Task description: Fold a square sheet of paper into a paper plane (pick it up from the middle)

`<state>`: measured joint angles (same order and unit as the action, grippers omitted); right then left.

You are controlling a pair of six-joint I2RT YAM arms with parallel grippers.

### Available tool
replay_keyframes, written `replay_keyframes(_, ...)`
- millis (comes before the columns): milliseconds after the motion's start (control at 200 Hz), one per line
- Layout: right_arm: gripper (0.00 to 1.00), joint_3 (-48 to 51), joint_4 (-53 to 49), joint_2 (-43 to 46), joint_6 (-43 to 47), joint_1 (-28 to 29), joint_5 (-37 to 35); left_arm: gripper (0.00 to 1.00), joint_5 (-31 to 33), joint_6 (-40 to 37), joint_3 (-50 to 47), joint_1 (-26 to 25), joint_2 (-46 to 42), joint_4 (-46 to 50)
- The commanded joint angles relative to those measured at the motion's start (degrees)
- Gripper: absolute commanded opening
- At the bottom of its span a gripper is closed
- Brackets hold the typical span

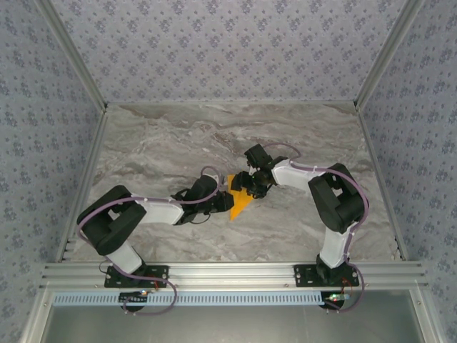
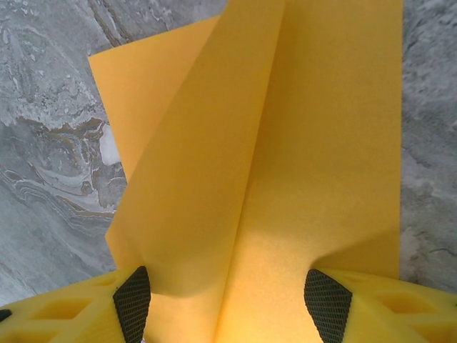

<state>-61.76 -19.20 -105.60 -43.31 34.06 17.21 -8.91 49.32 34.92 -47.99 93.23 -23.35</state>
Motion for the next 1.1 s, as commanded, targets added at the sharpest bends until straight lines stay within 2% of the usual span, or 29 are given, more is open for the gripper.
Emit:
replay_keyframes(0, 0.66, 4.0, -5.75, -6.9, -0.55, 0.44, -5.44, 0.17, 1.23, -1.1, 1.18, 0.24, 0.37, 1.55)
replay_keyframes(465, 0.6, 3.73, -5.63, -7.94, -0.75, 0.74, -5.17, 0.17, 0.9, -0.97, 1.73, 0.26, 0.73, 2.27)
replay_keyframes(625, 0.6, 3.14, -6.31, -8.83, -0.5, 1.08, -5.65, 0.17, 2.39, -1.41, 1.38, 0.25, -1.94, 3.77)
replay_keyframes(804, 0.63, 2.29, -6.71, -9.78, -0.38, 1.41, -5.7, 0.17, 3.02, -1.84, 0.42, 0.26, -5.41, 3.67)
replay_keyframes(1094, 0.67, 1.46, -7.25, -10.94, -0.28, 1.7, -5.52, 0.17, -1.26, -0.76, 0.85, 0.24, -2.87, -1.2)
